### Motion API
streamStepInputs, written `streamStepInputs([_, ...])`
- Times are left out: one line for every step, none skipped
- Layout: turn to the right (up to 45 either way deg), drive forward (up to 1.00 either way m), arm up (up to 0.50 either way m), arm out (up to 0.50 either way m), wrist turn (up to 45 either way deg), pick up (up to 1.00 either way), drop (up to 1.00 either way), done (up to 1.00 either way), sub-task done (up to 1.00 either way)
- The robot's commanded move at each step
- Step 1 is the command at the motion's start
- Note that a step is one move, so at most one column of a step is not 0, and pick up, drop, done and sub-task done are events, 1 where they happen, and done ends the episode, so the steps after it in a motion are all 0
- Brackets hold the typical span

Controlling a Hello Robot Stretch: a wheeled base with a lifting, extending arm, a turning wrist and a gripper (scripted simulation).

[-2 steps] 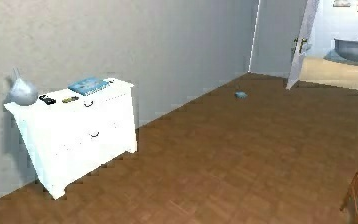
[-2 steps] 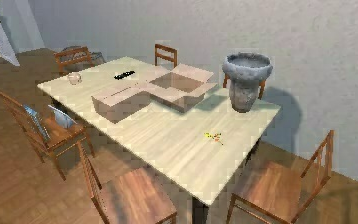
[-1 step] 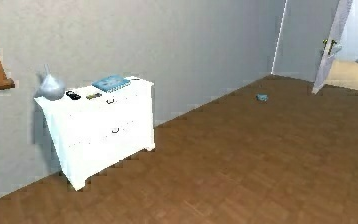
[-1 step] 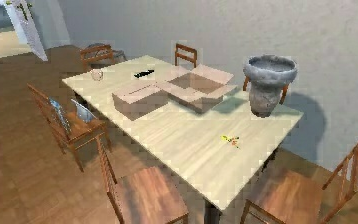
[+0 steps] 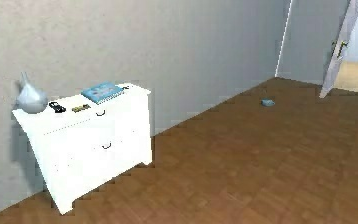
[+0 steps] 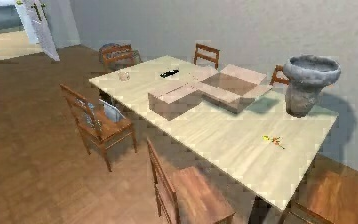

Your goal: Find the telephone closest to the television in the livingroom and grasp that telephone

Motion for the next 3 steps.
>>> streamStepInputs([42.0,0.0,0.0,0.0,0.0,0.0,0.0,0.0,0.0])
streamStepInputs([0.0,1.0,0.0,0.0,0.0,0.0,0.0,0.0,0.0])
streamStepInputs([3.0,0.0,0.0,0.0,0.0,0.0,0.0,0.0,0.0])
